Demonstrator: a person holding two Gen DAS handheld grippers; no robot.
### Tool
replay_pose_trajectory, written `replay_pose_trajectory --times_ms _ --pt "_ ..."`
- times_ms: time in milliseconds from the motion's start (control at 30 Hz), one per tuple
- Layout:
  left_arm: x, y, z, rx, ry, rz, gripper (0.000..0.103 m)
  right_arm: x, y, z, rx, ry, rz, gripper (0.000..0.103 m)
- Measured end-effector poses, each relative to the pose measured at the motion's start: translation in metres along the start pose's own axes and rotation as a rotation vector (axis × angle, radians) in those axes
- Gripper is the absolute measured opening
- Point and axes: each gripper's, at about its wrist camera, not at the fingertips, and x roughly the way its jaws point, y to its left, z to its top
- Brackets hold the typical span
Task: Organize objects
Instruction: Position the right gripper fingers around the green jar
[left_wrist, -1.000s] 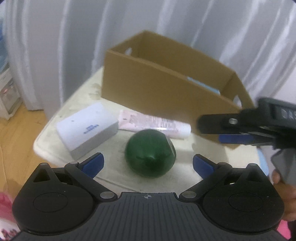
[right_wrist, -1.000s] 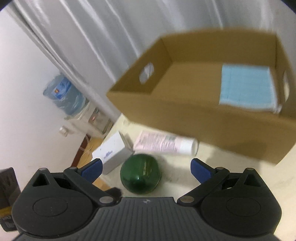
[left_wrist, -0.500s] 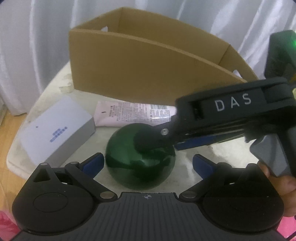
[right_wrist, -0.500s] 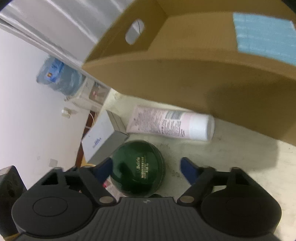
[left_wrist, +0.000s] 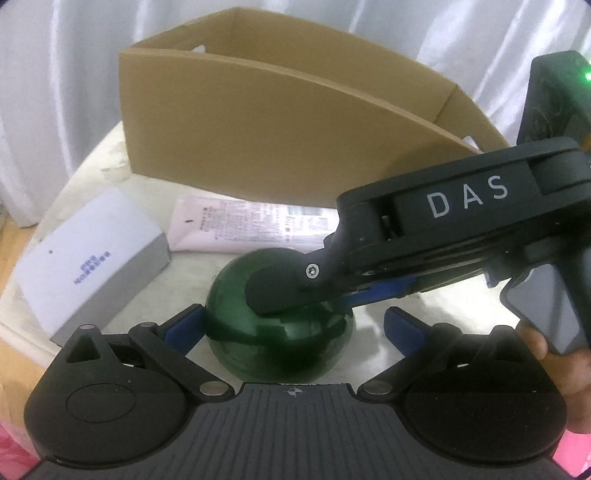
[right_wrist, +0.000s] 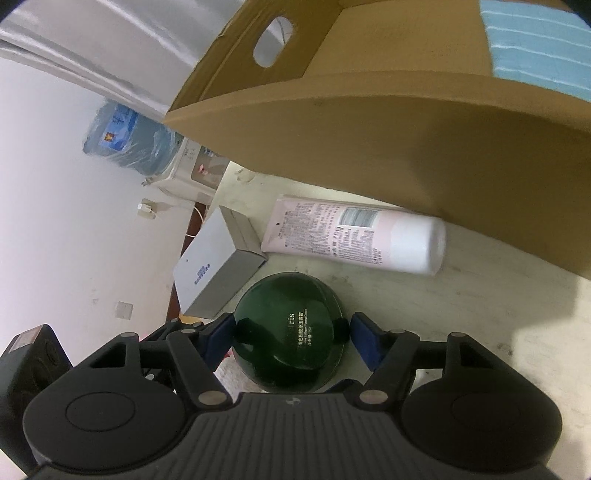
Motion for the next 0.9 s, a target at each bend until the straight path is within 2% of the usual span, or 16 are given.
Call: replay_pose_trajectory --times_ms 167,367,533,567,633,800,900 --pt "0.001 -0.022 -0.006 0.044 0.015 -0.022 0.102 -0.012 -0.012 -0.007 0.026 -0.007 -0.019 0.073" --pt "0.002 -0.050 -0.014 0.060 0.024 -0.084 0.102 -0.035 -0.033 -0.025 0.075 -0.027 -0.041 0.073" --pt "0.004 -0.074 -0.024 0.131 0.030 -0.099 0.102 -0.051 -0.048 -0.039 0.098 -0.058 -0.049 0.073" --pt "0.005 -0.077 -0.025 0.134 0.029 -0.095 0.102 -0.053 -0.051 -0.041 0.114 -0.065 -0.040 0.075" --pt "0.007 -0.080 -0.028 0.134 0.031 -0.086 0.102 -0.057 -0.056 -0.043 0.139 -0.080 -0.025 0.088" --pt "0.012 -0.084 -0.034 0.134 0.035 -0.079 0.102 -0.061 -0.067 -0.043 0.186 -0.113 -0.023 0.097" --pt "0.013 -0.086 -0.035 0.149 0.024 -0.082 0.102 -0.060 -0.075 -0.045 0.217 -0.120 -0.030 0.097"
